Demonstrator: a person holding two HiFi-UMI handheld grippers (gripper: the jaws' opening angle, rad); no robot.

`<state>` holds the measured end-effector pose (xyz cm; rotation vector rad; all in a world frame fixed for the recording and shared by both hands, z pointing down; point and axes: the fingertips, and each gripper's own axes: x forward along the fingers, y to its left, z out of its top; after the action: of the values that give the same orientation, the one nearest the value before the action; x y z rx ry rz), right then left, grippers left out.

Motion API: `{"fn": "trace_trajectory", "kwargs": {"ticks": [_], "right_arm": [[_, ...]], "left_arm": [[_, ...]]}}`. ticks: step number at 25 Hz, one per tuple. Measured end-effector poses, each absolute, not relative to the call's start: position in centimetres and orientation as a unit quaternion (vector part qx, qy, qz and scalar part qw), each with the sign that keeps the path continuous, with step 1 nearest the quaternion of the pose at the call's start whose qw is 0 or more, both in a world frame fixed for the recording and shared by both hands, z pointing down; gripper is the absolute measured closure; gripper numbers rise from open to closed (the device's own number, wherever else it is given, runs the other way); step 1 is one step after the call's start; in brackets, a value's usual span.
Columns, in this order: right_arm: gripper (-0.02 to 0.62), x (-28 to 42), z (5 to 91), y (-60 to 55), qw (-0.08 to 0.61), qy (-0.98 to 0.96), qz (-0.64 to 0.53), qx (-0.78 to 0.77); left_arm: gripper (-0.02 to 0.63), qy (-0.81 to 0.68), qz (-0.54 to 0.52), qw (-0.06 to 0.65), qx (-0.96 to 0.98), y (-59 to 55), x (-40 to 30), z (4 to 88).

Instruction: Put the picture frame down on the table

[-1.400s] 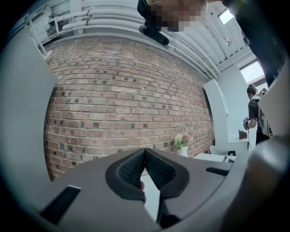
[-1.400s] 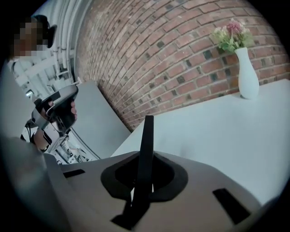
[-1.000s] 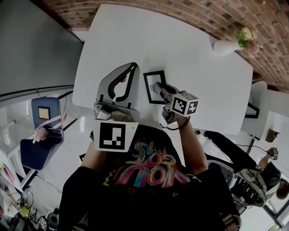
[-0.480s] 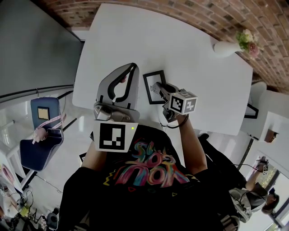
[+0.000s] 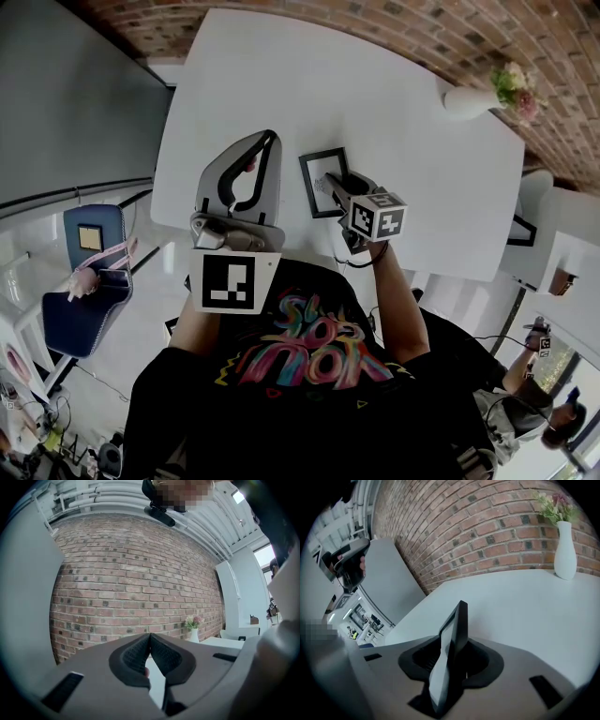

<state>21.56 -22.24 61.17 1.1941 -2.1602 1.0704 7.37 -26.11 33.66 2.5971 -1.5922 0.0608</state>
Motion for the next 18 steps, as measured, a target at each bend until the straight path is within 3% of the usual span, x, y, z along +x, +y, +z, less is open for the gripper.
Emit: {"fn": "trace_trajectory", "kwargs": {"ticks": [18], "right_arm": [[0.36, 25.2, 63.7, -22.1, 0.273, -0.744, 0.371, 0.484]], "left_arm": [[0.583, -0.522, 0.027, 0.049, 0.851, -25.9, 7.5, 34.1]]}}
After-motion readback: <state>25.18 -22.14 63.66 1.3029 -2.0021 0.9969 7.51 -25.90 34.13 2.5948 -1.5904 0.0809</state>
